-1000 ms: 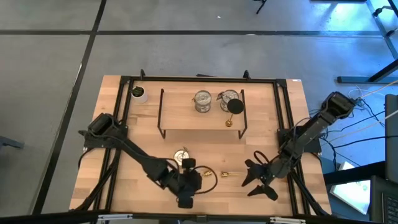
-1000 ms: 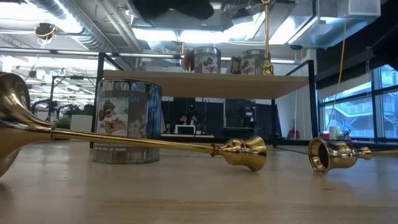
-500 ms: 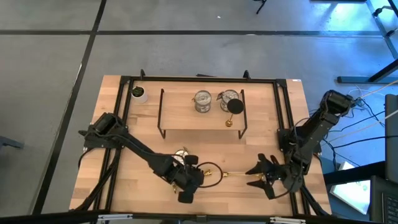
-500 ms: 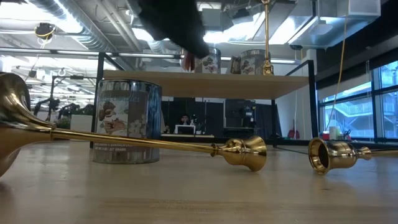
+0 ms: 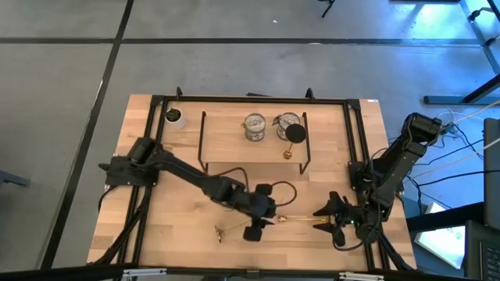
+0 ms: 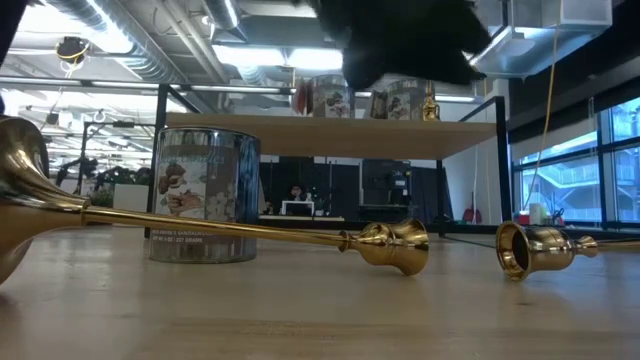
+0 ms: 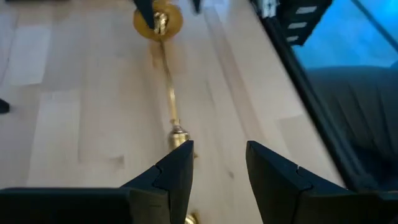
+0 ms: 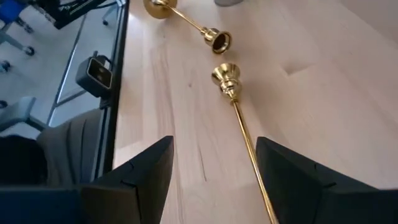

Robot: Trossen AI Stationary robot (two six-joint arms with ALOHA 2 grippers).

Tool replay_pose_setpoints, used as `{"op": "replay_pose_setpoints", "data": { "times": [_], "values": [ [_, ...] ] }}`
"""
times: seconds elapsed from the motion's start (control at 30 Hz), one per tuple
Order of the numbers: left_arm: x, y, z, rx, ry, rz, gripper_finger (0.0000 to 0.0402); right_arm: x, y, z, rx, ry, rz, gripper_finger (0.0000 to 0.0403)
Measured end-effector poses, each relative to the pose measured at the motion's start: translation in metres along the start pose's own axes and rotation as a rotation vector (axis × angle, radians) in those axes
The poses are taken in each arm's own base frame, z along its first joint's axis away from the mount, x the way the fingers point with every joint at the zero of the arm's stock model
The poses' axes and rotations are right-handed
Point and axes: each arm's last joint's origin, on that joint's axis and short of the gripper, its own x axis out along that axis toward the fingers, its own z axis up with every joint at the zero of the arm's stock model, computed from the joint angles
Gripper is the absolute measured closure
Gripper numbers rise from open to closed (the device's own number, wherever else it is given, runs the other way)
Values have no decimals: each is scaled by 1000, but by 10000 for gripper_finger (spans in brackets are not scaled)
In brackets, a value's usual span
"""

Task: Pick & Place candle stick holders
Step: Put the right gold candle holder on the shelf

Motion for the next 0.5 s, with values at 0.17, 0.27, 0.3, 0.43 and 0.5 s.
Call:
{"op": "replay_pose_setpoints", "data": {
  "times": [0.17, 0.27, 0.3, 0.43, 0.5],
  "values": [
    [29, 3, -10, 22, 55, -2, 258, -1, 6, 3, -62, 15, 17, 171],
    [37, -3, -11, 29, 63, -12, 258, 0, 7, 4, -59, 68, 38, 171],
    [37, -6, -12, 31, 65, -17, 258, 1, 8, 4, -52, 73, 45, 171],
    [37, -19, -13, 51, 59, -24, 258, 0, 14, 6, -55, 71, 105, 171],
    [36, -25, -14, 68, 57, -14, 258, -1, 19, 7, -96, 55, 153, 171]
  ]
}}
